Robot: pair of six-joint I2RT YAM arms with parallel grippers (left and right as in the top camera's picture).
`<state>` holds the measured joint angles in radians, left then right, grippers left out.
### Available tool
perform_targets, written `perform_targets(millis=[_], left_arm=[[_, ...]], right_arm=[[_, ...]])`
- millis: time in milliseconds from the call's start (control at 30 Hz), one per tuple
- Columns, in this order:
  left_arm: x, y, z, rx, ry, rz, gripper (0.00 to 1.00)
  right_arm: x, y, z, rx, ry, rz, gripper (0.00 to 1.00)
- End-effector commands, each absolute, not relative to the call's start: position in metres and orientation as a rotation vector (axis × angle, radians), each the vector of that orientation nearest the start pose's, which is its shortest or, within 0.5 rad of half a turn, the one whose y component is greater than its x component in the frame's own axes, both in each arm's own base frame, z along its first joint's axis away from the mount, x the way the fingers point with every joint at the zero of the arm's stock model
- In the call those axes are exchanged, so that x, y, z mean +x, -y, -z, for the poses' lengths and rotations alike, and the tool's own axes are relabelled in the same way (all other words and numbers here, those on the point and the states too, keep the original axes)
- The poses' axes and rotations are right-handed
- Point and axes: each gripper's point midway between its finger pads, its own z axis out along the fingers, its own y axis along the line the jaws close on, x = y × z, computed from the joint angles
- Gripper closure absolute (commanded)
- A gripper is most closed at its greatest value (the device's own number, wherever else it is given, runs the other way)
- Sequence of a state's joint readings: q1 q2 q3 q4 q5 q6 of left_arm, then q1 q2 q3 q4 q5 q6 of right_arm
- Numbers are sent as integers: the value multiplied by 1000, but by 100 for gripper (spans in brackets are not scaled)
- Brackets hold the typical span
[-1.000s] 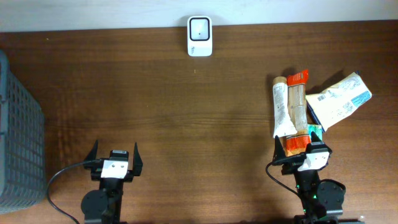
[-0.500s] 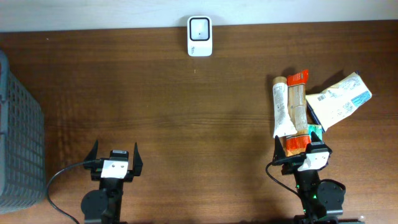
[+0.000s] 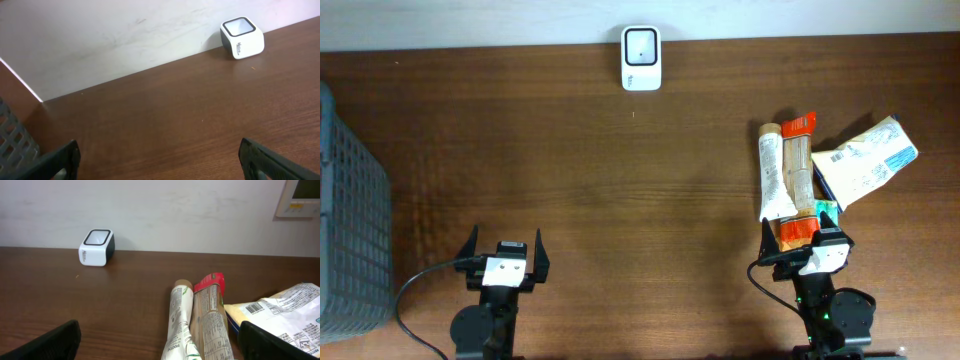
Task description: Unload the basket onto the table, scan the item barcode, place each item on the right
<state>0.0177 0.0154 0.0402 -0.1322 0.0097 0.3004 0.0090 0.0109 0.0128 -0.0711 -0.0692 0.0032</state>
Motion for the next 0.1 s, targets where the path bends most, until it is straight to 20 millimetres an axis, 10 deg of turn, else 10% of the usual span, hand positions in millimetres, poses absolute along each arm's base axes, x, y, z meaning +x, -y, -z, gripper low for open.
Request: perform_targets(millis=[0, 67], left_arm=[[244, -2, -156, 260, -1660, -247, 1], [244, -2, -156, 260, -1660, -247, 1]], right_arm=[[246, -16, -158, -63, -1641, -75, 1], [246, -16, -158, -63, -1641, -75, 1]])
